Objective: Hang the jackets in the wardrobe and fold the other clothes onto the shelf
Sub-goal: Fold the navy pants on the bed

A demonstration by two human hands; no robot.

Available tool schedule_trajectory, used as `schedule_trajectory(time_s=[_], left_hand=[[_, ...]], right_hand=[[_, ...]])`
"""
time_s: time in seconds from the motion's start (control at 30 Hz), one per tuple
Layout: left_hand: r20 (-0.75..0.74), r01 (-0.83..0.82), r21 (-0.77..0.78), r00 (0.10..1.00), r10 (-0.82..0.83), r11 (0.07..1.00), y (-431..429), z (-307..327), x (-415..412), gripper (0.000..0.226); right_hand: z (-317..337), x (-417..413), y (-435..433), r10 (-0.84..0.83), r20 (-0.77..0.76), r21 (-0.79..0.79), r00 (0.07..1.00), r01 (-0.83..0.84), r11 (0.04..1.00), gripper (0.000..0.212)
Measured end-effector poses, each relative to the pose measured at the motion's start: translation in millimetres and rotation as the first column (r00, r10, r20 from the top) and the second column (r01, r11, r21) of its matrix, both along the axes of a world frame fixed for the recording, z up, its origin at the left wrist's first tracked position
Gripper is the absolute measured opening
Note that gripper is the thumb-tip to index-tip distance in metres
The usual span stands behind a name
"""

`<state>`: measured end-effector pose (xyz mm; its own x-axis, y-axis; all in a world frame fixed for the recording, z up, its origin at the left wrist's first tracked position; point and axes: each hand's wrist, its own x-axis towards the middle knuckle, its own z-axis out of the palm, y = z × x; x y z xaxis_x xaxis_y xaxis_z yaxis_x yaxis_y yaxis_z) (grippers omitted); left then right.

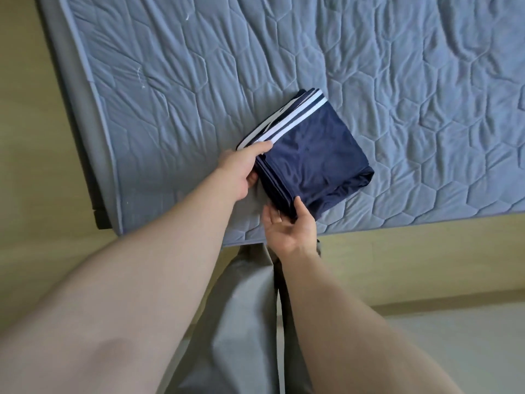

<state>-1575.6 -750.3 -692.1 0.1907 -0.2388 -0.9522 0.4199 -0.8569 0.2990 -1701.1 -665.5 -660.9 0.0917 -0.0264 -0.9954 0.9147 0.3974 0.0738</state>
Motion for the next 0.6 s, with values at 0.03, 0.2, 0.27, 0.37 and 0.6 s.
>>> schedule_trajectory(time_s=[0.03,0.2,0.27,0.37,0.6], left_hand=[[0.007,-0.026,0.012,1.000,0.026,1.000,4,18,-2,0.059],[0.052,-0.207,0.109,0.978,0.203,0.972,36,138,-3,0.028],[0.024,-0.287,0.146,0.958,0.287,0.947,54,187,5,0.017],[-0.024,-0.421,0.190,0.901,0.433,0.887,96,258,19,0.017],[0.037,-0.720,0.089,0.693,0.720,0.688,195,367,54,0.031]], right_hand=[[19,-4,-5,0.019,-0.019,-0.001,1.000,-0.019,1.000,0.030],[142,-26,-35,0.420,-0.102,0.012,0.902,-0.421,0.907,0.021],[192,-27,-49,0.608,-0.109,0.010,0.786,-0.611,0.792,0.016],[261,-9,-57,0.814,-0.114,0.013,0.570,-0.818,0.575,0.016],[368,77,-26,0.965,-0.222,-0.065,0.138,-0.990,0.127,0.021]])
